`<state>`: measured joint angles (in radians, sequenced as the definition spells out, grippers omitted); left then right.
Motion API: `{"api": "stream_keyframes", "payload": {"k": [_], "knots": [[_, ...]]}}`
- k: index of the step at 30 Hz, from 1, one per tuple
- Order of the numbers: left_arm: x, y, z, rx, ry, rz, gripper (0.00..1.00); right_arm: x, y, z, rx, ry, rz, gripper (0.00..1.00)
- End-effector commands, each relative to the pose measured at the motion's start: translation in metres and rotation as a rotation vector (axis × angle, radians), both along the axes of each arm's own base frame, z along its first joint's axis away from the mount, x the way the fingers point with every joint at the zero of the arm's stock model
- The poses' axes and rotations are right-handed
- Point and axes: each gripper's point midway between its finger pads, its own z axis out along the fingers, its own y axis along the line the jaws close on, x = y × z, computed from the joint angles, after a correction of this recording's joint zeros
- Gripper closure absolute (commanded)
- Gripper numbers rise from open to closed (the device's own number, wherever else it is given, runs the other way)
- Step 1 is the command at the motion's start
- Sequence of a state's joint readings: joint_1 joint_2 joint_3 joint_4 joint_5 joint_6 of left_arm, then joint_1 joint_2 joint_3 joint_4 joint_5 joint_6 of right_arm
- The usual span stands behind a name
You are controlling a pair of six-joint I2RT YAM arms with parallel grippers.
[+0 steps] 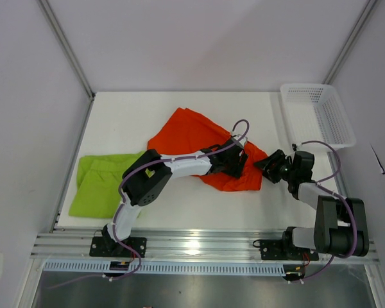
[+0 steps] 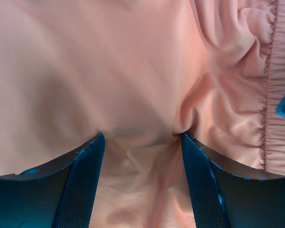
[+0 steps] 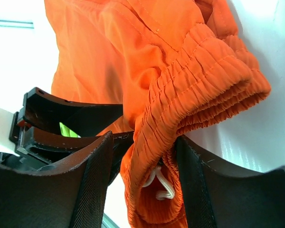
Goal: Fold and stack the shorts
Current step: Fold the shorts
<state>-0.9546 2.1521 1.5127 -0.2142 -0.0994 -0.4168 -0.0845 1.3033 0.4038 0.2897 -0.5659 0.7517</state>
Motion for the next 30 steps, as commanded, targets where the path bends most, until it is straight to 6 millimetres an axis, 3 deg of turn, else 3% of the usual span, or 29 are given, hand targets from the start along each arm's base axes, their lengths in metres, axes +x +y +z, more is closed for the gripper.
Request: {"api": "stream_keyframes", "payload": {"k": [1, 7, 14, 17, 18, 19, 23, 24, 26, 27, 30], "knots": [[-0.047, 0.044, -0.063, 0.198, 0.181, -0.034, 0.31, 0.003, 0.01, 0.003, 0.022, -0.04, 0.021, 0.43], [-0.047, 0.04, -0.062, 0.194, 0.177, -0.039, 0.31, 0.003, 0.016, -0.005, 0.006, -0.023, 0.026, 0.38], [-0.047, 0.037, -0.059, 0.188, 0.175, -0.043, 0.31, 0.002, 0.014, -0.032, -0.037, 0.063, 0.006, 0.34], [-0.05, 0.035, -0.061, 0.189, 0.178, -0.047, 0.31, 0.002, 0.014, -0.036, -0.031, 0.079, 0.008, 0.5], [-0.051, 0.036, -0.061, 0.192, 0.179, -0.046, 0.32, 0.004, 0.013, -0.034, -0.035, 0.071, 0.002, 0.63], [-0.051, 0.036, -0.062, 0.194, 0.179, -0.047, 0.32, 0.004, 0.012, -0.033, -0.039, 0.071, -0.001, 0.69], [-0.052, 0.035, -0.059, 0.184, 0.174, -0.048, 0.32, 0.0, 0.008, -0.028, -0.09, 0.099, 0.007, 0.82], [-0.053, 0.035, -0.059, 0.181, 0.174, -0.05, 0.32, 0.007, 0.007, -0.017, -0.1, 0.083, 0.011, 0.89], [-0.056, 0.031, -0.055, 0.166, 0.171, -0.058, 0.32, -0.004, 0.002, -0.026, -0.146, 0.188, 0.016, 0.97], [-0.057, 0.028, -0.054, 0.156, 0.168, -0.062, 0.32, 0.002, -0.002, -0.02, -0.185, 0.197, 0.028, 1.0], [-0.061, 0.021, -0.048, 0.144, 0.155, -0.056, 0.32, -0.012, -0.015, -0.028, -0.281, 0.31, 0.043, 1.0]]}}
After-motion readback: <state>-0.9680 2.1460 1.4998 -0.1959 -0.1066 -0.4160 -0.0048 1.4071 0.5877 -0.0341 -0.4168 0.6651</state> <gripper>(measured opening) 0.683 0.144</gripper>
